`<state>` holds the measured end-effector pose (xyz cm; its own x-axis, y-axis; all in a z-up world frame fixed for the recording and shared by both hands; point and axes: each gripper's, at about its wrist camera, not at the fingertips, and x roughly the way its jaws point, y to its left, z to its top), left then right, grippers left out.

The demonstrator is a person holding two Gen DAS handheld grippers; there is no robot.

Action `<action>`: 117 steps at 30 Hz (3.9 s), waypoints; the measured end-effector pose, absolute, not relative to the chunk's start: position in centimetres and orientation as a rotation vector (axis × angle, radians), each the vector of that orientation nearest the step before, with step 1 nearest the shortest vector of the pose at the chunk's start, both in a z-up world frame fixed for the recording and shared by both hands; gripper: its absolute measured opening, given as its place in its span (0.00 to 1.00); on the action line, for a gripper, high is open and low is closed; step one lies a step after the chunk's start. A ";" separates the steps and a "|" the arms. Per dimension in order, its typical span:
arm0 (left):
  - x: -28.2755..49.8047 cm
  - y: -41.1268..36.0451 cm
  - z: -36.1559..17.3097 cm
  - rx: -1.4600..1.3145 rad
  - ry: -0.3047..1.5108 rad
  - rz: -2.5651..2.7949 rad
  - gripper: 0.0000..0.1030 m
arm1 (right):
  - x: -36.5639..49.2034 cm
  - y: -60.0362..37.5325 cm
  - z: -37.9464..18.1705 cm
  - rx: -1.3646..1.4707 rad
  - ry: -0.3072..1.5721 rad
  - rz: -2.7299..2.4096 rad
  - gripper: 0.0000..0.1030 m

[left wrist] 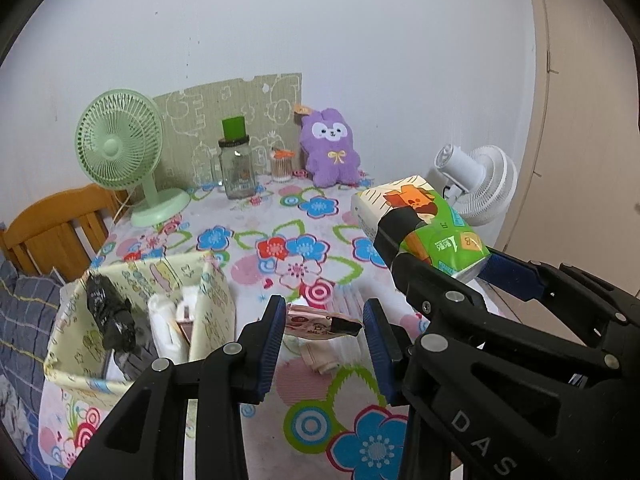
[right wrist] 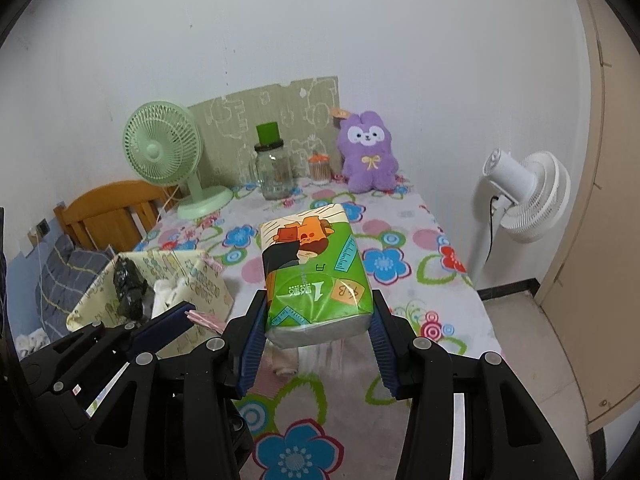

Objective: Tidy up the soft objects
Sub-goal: 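Lift the green tissue pack and pink towel and carry both over the box, then lower both items into the box and open both tools, then withdraw both tools from the box toward the remaining sock and plastic bag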

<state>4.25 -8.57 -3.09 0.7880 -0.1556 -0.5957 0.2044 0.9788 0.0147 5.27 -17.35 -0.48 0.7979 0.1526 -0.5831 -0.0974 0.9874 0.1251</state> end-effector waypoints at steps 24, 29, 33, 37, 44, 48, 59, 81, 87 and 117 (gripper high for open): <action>6.0 -4.1 0.4 0.086 0.560 -0.157 0.40 | 7.7 -12.9 3.6 0.032 0.582 0.182 0.50; 6.3 -2.5 0.6 0.082 0.554 -0.132 0.40 | 8.3 -11.3 3.9 0.029 0.576 0.205 0.50; 6.5 -1.1 0.8 0.078 0.546 -0.108 0.40 | 8.8 -9.7 4.0 0.021 0.569 0.231 0.50; 6.8 0.4 0.8 0.075 0.543 -0.074 0.40 | 9.1 -8.3 4.0 0.023 0.563 0.258 0.50; 7.4 2.9 0.0 0.061 0.559 -0.025 0.40 | 10.2 -5.8 3.3 0.016 0.580 0.312 0.50; 7.7 4.2 -0.6 0.057 0.572 0.002 0.40 | 10.8 -4.4 2.7 0.011 0.593 0.340 0.50; 8.7 8.0 -4.0 0.045 0.649 0.076 0.40 | 12.5 -0.4 -0.6 0.001 0.685 0.416 0.50; 8.2 10.5 -8.3 -0.020 0.773 0.089 0.65 | 12.9 3.4 -6.1 -0.034 0.836 0.521 0.72; 7.9 9.8 -7.9 -0.024 0.756 0.066 0.75 | 12.7 2.8 -5.9 -0.019 0.824 0.508 0.81; 6.7 3.0 -4.0 0.015 0.640 -0.021 0.81 | 10.2 -4.8 -1.6 0.022 0.702 0.357 0.91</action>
<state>6.67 3.01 -3.96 0.8019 -0.0146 -0.5973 0.0239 0.9997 0.0076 10.19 -4.77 -1.59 0.7054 0.3285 -0.6281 -0.3140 0.9393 0.1387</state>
